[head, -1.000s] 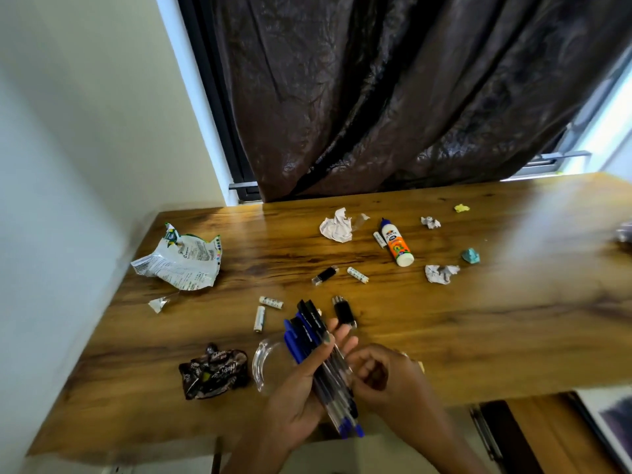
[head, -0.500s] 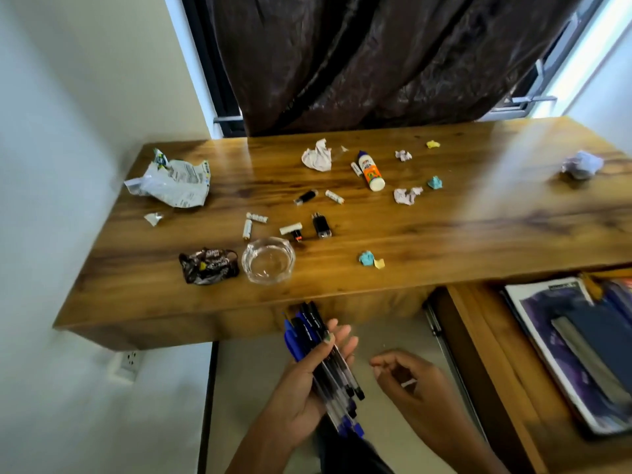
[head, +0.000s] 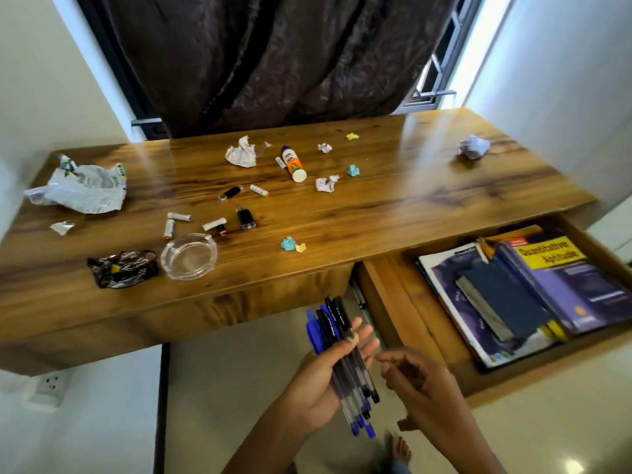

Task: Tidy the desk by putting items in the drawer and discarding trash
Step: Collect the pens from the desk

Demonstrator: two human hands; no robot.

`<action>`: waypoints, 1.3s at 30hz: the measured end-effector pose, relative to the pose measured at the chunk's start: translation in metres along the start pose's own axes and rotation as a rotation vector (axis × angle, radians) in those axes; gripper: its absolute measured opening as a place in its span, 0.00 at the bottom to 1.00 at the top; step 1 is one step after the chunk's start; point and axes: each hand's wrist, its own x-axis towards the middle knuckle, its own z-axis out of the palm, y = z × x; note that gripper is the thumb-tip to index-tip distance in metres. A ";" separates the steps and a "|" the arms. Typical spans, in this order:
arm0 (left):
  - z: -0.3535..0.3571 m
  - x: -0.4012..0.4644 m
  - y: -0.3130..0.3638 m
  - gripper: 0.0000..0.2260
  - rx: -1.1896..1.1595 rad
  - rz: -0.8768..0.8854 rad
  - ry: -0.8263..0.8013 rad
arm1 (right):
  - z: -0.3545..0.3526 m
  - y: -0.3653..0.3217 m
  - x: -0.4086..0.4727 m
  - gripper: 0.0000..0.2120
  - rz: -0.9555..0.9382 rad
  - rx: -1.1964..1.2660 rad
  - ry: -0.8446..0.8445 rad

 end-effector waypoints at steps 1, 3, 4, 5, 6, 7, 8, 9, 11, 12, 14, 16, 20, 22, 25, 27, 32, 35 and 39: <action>0.007 0.006 -0.006 0.12 -0.001 -0.021 -0.010 | -0.009 0.008 0.002 0.07 0.007 0.004 0.012; 0.026 0.020 -0.020 0.11 0.005 -0.066 -0.017 | -0.030 0.027 0.006 0.08 0.018 0.045 0.047; 0.036 0.028 -0.029 0.11 0.014 -0.083 -0.020 | -0.041 0.036 0.010 0.08 0.029 0.077 0.065; 0.046 0.037 -0.036 0.12 0.018 -0.098 -0.019 | -0.052 0.045 0.014 0.08 0.047 0.111 0.080; 0.054 0.045 -0.043 0.12 0.015 -0.110 -0.024 | -0.060 0.053 0.020 0.07 0.075 0.157 0.089; 0.065 0.055 -0.051 0.12 0.002 -0.122 -0.020 | -0.071 0.061 0.027 0.06 0.107 0.205 0.088; 0.074 0.066 -0.058 0.12 -0.020 -0.136 -0.005 | -0.081 0.070 0.033 0.06 0.143 0.246 0.074; 0.084 0.076 -0.066 0.12 -0.033 -0.145 0.012 | -0.092 0.077 0.041 0.06 0.178 0.278 0.048; 0.095 0.095 -0.080 0.12 -0.022 -0.154 0.054 | -0.109 0.091 0.057 0.07 0.247 0.347 -0.016; 0.099 0.105 -0.088 0.11 -0.010 -0.155 0.079 | -0.117 0.096 0.066 0.08 0.276 0.381 -0.057; 0.104 0.124 -0.100 0.10 0.016 -0.157 0.124 | -0.130 0.109 0.085 0.09 0.319 0.431 -0.145; 0.106 0.143 -0.110 0.08 0.067 -0.152 0.197 | -0.134 0.127 0.105 0.10 0.336 0.411 -0.221; 0.104 0.173 -0.125 0.13 0.194 -0.088 0.380 | -0.131 0.163 0.138 0.11 0.262 0.138 -0.383; 0.102 0.178 -0.132 0.12 0.257 -0.077 0.444 | -0.128 0.175 0.149 0.11 0.241 0.057 -0.472; 0.096 0.185 -0.141 0.11 0.305 -0.116 0.519 | -0.125 0.187 0.159 0.10 0.205 -0.080 -0.587; 0.091 0.187 -0.146 0.12 0.323 -0.123 0.551 | -0.122 0.190 0.161 0.11 0.187 -0.139 -0.604; 0.086 0.193 -0.153 0.11 0.416 -0.058 0.628 | -0.119 0.192 0.167 0.13 0.094 -0.285 -0.595; 0.081 0.191 -0.153 0.14 0.519 -0.035 0.668 | -0.120 0.194 0.170 0.13 0.055 -0.354 -0.607; 0.082 0.187 -0.153 0.16 0.646 0.011 0.710 | -0.117 0.198 0.176 0.13 0.035 -0.386 -0.631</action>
